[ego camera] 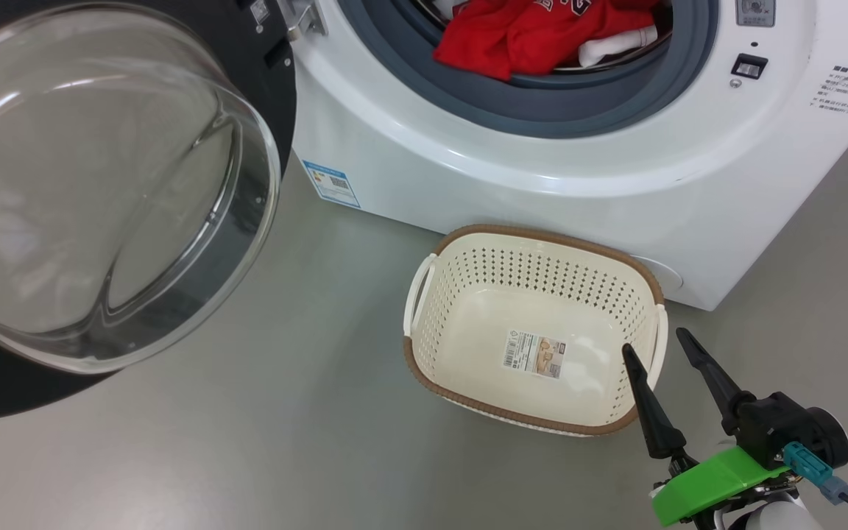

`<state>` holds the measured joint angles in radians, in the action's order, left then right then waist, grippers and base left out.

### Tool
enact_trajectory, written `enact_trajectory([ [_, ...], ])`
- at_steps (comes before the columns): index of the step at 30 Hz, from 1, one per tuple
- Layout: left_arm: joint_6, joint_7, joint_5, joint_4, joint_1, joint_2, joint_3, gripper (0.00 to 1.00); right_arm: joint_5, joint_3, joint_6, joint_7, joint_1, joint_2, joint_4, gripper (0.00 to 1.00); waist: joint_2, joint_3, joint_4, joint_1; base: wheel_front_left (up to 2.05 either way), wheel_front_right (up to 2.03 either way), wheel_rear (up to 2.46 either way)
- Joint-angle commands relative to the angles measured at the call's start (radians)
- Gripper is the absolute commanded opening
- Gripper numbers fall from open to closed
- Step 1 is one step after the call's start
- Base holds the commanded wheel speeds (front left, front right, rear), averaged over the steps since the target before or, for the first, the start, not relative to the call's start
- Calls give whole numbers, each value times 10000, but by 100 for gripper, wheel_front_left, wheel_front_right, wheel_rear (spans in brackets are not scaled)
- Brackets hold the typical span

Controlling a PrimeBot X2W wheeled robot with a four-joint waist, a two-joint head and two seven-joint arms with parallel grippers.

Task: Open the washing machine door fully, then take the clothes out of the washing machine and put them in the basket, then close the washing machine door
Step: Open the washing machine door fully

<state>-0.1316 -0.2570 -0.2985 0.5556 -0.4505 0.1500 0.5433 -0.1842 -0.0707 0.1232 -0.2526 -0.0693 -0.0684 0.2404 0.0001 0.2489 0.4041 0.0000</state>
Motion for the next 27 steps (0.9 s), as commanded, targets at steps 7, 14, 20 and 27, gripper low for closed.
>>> enact_trajectory([
  [7, 11, -48, -175, -795, 725, 294, -297, 0, -70, -175, 75, -92, -206, 58, -262, 100, -1, -389, -25, 0, 0, 0, 0],
  [14, 10, -48, -456, -1655, 1904, -165, -925, 0, -174, -149, 75, -92, 0, 132, -288, 100, -1, -850, -119, 0, 0, 0, 0],
  [20, 10, -48, -682, -2363, 2887, -445, -1864, 13, -268, -88, 75, -92, 129, 165, -330, 100, -1, -1064, -345, 0, 0, 0, 0],
  [27, 10, -48, -1061, -3063, 3555, -432, -2984, 47, -298, 116, 75, -92, 172, 176, -428, 100, -1, -1127, -790, 0, 0, 0, 0],
])
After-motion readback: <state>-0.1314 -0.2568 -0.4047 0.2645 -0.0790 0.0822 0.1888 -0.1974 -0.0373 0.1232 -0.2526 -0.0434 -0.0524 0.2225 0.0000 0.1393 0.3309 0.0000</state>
